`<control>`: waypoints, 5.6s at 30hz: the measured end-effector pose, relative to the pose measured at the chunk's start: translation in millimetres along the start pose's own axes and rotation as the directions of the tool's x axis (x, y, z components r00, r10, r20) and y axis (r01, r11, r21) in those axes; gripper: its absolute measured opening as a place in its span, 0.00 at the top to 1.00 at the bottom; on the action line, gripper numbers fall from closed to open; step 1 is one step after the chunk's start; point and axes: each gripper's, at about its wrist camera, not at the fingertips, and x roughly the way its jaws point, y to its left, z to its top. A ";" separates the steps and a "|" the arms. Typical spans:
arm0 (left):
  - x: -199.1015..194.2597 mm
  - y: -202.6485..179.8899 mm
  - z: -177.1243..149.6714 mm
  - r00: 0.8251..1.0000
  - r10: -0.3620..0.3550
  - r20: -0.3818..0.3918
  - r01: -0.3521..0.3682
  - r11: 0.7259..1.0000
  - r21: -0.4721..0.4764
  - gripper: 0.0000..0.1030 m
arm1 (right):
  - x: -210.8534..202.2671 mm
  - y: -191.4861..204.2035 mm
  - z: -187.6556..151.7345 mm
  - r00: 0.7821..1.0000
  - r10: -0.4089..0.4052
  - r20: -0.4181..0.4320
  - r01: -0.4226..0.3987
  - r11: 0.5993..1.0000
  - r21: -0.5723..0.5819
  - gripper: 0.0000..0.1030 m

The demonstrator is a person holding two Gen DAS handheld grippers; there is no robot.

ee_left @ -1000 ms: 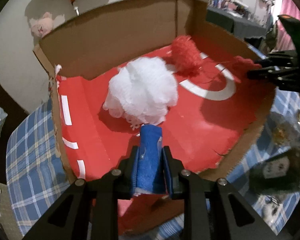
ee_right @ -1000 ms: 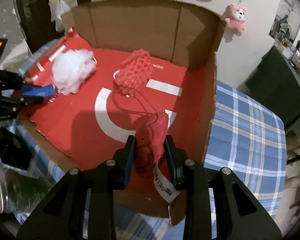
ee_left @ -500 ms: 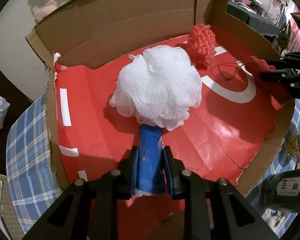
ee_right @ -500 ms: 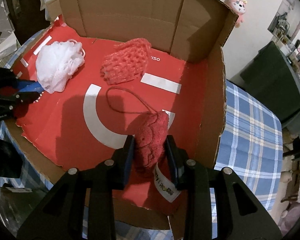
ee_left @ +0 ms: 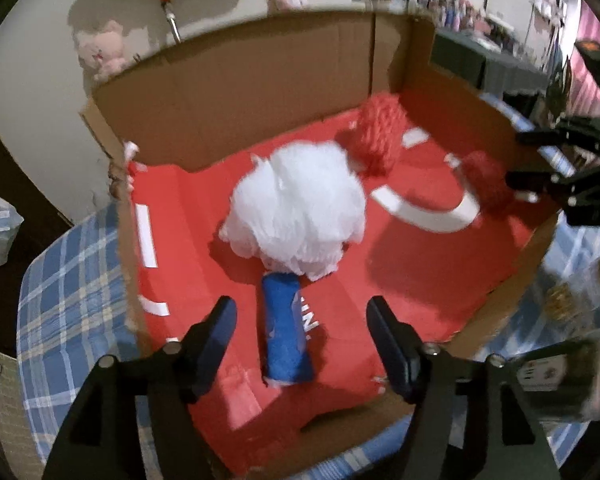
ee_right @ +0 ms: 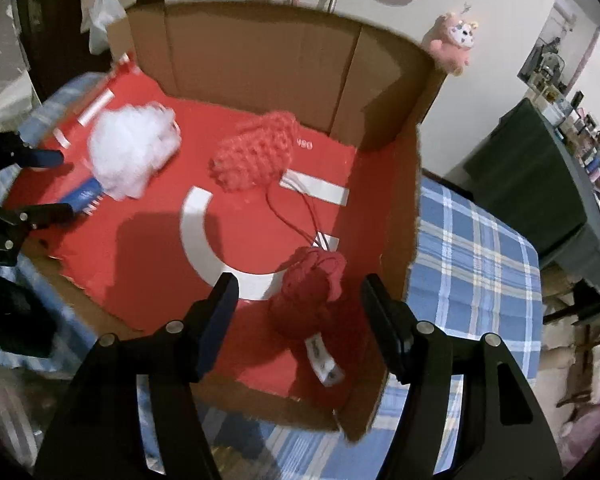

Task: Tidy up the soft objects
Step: 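Withdraw both tools from the box toward the remaining table items, then grasp the black plush with left tool while right tool grasps tan round pad, then carry black plush and tan pad into the box and open both tools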

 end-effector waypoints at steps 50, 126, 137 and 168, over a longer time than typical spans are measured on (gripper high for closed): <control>-171.4 -157.9 -219.0 0.765 0.303 0.568 -0.087 0.923 -0.376 0.00 | -192.2 111.7 -274.9 0.735 -0.258 0.627 0.049 0.942 0.331 0.05; -92.1 -111.4 -198.6 0.942 0.155 0.298 -0.037 0.929 -0.367 0.70 | -95.7 89.0 -234.8 0.918 -0.053 0.393 -0.052 0.966 0.252 0.85; -107.7 -104.2 -185.7 0.923 0.175 0.344 -0.039 0.929 -0.367 0.70 | -109.3 81.7 -218.8 0.901 -0.071 0.428 -0.043 0.967 0.251 0.85; -94.0 -62.7 -94.4 0.950 0.037 0.310 0.042 0.969 -0.245 0.70 | -88.4 28.1 -122.6 0.932 0.070 0.356 -0.117 0.987 0.112 0.84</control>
